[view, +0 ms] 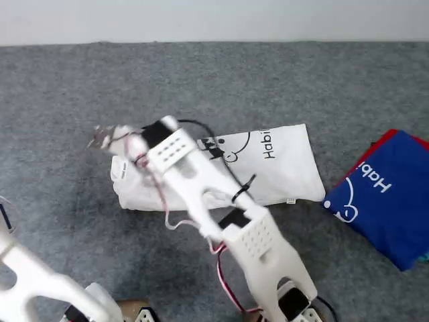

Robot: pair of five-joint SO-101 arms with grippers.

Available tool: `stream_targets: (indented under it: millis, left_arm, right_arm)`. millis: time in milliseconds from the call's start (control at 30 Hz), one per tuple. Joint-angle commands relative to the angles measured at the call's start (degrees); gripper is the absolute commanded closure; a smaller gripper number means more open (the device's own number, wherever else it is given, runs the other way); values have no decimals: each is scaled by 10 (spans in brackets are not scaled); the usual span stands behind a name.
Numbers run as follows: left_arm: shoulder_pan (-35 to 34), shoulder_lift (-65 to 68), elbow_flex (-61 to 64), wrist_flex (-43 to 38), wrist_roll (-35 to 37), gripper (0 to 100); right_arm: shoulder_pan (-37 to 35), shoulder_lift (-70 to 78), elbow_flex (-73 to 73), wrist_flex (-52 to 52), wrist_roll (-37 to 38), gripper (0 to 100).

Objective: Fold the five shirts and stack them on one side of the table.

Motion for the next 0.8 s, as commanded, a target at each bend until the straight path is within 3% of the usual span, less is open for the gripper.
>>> stream_targets:
  millis: [0, 133, 433, 600, 767]
  left_arm:
    - [1, -16, -4, -3, -5, 986]
    - [1, -16, -4, -3, -5, 986]
    - [11, -17, -5, 2, -5, 986]
    - [17, -17, -23, 22, -5, 986]
    - [17, -17, -44, 48, -5, 986]
  right_arm:
    - [53, 6, -12, -70, 31, 989]
    - [73, 2, -32, -80, 31, 989]
    - [19, -8, -103, 60, 24, 989]
    - [37, -29, -118, 186, -74, 988]
    - [123, -71, -91, 196, -149, 987]
